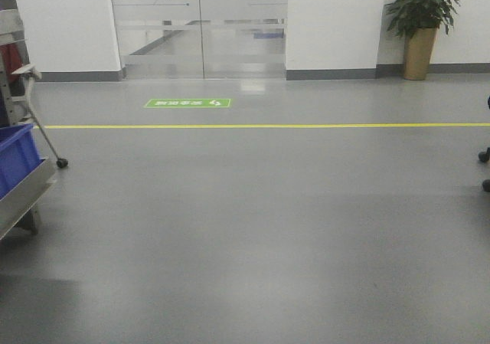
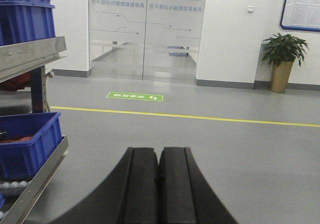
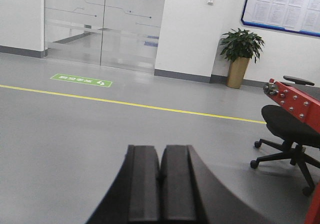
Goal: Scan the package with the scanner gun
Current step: 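Drive the base forward along the floor past the blue bin rack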
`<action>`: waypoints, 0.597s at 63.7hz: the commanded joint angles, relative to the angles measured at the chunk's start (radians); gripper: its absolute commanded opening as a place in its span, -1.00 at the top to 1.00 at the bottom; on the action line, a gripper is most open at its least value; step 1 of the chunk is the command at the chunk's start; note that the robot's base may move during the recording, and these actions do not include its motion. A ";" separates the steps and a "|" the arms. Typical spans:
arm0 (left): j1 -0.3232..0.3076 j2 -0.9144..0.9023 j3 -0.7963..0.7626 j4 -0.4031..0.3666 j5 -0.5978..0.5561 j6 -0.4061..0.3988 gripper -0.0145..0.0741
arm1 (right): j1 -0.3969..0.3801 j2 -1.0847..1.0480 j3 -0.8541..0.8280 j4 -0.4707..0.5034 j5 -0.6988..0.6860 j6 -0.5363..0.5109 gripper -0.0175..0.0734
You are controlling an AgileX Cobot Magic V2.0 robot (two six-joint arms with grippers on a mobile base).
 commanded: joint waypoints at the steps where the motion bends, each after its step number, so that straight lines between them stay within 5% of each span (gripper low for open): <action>1: 0.005 -0.004 -0.001 -0.004 -0.019 0.002 0.92 | -0.001 -0.003 0.000 -0.006 -0.022 0.000 0.98; 38: 0.005 -0.004 -0.001 -0.004 -0.019 0.002 0.92 | -0.001 -0.003 0.000 -0.006 -0.022 0.000 0.98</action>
